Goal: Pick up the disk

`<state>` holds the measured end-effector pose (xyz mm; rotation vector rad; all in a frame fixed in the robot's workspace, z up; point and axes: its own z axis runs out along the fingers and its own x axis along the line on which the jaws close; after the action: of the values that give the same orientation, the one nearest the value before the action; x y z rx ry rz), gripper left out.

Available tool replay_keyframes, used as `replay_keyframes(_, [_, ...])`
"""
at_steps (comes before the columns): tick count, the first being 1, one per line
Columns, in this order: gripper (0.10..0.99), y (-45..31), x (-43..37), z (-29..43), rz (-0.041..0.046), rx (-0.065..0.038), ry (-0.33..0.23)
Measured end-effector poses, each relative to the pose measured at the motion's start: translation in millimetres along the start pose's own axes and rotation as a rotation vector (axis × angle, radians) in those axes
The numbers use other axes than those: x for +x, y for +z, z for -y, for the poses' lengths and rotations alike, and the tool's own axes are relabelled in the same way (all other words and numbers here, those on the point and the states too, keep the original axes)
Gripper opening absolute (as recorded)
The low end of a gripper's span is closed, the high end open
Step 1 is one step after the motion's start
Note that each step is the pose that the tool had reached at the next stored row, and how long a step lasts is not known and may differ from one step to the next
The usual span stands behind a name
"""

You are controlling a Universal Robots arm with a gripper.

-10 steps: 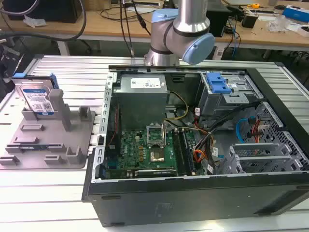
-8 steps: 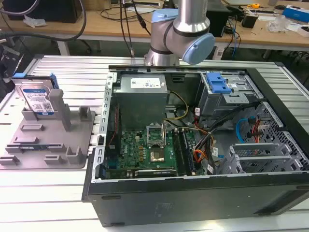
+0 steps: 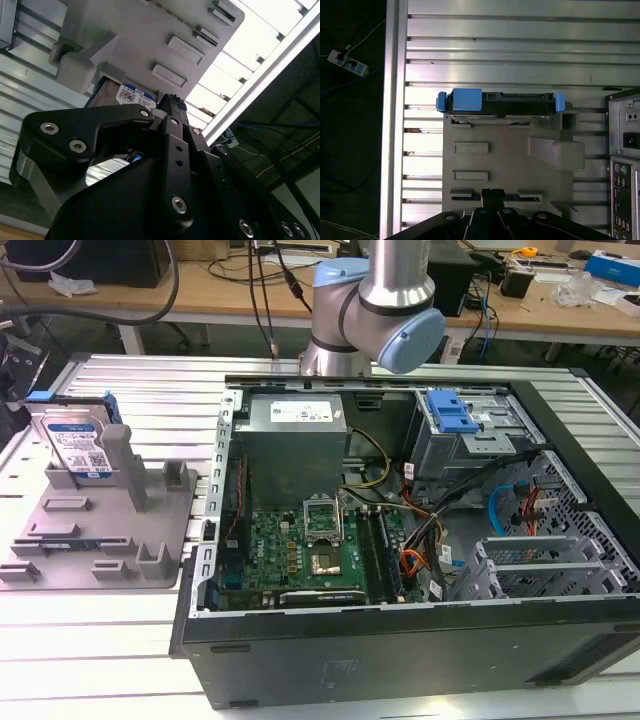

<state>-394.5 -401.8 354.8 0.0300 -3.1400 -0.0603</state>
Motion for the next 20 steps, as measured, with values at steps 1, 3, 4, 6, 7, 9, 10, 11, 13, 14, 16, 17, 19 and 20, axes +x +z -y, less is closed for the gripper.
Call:
replay_keyframes(1, [0.106,0.0,0.0,0.0,0.0001,0.0,0.0])
replay_keyframes(3, [0.106,0.0,0.1,0.0,-0.0009,0.0,-0.022])
replay_keyframes(4, [0.106,0.1,0.0,0.0,-0.0015,0.0,-0.043])
replay_keyframes(6, [0.106,0.2,0.0,0.0,-0.0031,0.0,-0.083])
replay_keyframes(7, [0.106,0.2,0.0,0.0,-0.0038,0.0,-0.101])
replay_keyframes(9, [0.106,0.4,0.0,0.0,-0.0059,0.0,-0.155])
replay_keyframes(10, [0.106,0.5,0.0,0.0,-0.0065,0.0,-0.173])
replay_keyframes(11, [0.106,0.5,0.0,0.0,-0.0076,0.0,-0.197])
replay_keyframes(13, [0.106,0.7,0.0,0.0,-0.0088,0.0,-0.233])
replay_keyframes(14, [0.106,0.7,0.0,0.0,-0.0096,0.0,-0.252])
replay_keyframes(16, [0.106,0.9,0.0,0.0,-0.0119,0.0,-0.311])
replay_keyframes(17, [0.106,0.9,0.0,0.1,-0.0125,0.0,-0.327])
replay_keyframes(19, [0.106,1.2,0.0,0.1,-0.0153,0.0,-0.4])
replay_keyframes(20, [0.106,1.3,0.0,0.1,-0.0164,0.0,-0.43])
